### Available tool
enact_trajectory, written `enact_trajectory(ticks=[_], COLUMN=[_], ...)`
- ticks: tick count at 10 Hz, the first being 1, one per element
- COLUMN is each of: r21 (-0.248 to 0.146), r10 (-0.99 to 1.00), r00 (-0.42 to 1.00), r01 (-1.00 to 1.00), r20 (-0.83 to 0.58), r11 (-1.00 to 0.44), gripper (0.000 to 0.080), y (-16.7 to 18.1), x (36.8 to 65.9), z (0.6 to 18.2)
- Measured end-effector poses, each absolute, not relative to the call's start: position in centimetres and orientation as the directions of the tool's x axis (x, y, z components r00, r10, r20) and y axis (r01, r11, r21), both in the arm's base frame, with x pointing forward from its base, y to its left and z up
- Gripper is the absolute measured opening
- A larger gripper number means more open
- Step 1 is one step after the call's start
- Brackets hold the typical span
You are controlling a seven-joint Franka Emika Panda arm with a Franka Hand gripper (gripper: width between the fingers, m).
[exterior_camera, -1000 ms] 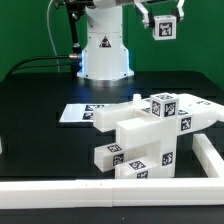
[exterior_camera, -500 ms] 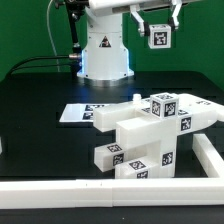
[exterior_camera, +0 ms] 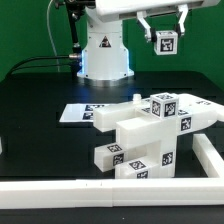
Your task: Assemble chair
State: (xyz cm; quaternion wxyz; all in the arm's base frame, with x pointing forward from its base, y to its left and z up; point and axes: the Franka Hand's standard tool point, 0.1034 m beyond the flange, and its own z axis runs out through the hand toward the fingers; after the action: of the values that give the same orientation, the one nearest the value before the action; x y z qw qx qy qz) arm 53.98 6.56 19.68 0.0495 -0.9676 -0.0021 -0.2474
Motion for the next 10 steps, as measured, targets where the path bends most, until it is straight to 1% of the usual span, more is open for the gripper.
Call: enact_trajectory(ticks=[4, 6, 7, 9, 10], r21=[-0.094, -0.097, -0.097, -0.086, -0.069], r10=[-0.020, -0.021, -0.019, -0.013, 0.025], r00=[0.879, 0.878, 0.879, 0.877, 0.877], r01=[0.028, 0.029, 0.032, 0.032, 0.066], r20=[0.477, 0.478, 0.477, 0.481, 0.480], r11=[-0.995, -0.995, -0.995, -0.996, -0.995], gripper=[0.0284, 0.0284, 0.0284, 0.0284, 0.0284], y=[6.59, 6.60, 6.75, 6.80, 6.67], x=[54.12, 54.15, 54.10, 53.91, 54.04], z=[19.40, 19.75, 19.65, 18.94, 19.02])
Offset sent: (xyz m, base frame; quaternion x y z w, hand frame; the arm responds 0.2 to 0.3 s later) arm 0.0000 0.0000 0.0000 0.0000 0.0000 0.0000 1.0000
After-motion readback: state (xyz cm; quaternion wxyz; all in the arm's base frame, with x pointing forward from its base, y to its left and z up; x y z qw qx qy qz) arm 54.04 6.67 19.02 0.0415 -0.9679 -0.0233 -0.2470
